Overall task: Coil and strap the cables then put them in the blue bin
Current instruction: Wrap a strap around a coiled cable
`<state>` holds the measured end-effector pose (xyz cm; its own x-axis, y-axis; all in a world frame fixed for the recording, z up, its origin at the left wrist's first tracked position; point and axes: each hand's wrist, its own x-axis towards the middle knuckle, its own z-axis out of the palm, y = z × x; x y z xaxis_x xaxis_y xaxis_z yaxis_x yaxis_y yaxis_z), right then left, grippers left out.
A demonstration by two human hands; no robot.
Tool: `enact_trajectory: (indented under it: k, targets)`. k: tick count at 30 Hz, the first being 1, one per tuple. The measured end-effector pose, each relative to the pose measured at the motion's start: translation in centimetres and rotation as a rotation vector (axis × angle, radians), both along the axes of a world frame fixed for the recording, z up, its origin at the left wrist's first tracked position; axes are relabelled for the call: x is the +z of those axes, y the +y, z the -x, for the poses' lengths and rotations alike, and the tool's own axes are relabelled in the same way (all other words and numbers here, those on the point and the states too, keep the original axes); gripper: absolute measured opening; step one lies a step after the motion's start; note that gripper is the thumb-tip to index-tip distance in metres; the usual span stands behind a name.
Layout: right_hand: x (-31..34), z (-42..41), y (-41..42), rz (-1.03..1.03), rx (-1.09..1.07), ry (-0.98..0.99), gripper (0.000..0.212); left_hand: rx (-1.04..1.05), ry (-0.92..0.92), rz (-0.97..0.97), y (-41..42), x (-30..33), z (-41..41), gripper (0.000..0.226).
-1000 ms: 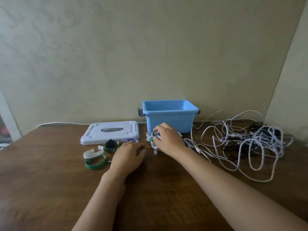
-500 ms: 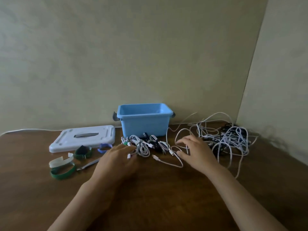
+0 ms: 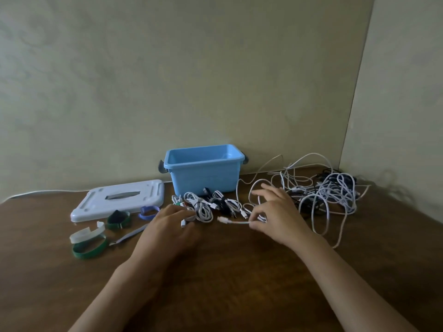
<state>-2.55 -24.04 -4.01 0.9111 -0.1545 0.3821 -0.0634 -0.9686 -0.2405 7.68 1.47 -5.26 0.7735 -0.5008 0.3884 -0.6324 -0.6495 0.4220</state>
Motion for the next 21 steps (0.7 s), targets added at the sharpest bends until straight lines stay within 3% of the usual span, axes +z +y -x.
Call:
enact_trajectory:
  k: [4,8,11,14,16,21]
  targets:
    - [0.8,0.3,0.3,-0.116,0.074,-0.140,0.006,-0.028,-0.025,0.028,-0.4,0.5,0.4,0.040]
    - [1.2,0.7,3.0,-0.168,0.184,-0.051,0.015,-0.148,-0.018,0.055,-1.8,1.1,1.8,0.053]
    - [0.9,0.4,4.5,-0.248,0.271,-0.102,0.016,-0.263,-0.227,-0.051,-2.6,0.9,2.7,0.052]
    - [0.9,0.3,4.7,-0.335,0.282,-0.157,0.012,-0.241,-0.231,-0.100,-2.6,1.2,2.9,0.041]
    - [1.0,0.4,4.8,-0.408,0.275,-0.138,0.013,-0.253,-0.196,0.000,-2.3,1.2,2.6,0.019]
    - [0.2,-0.8,5.2,-0.369,0.186,0.098,0.045,-0.173,-0.015,0.521,-1.4,1.8,2.3,0.021]
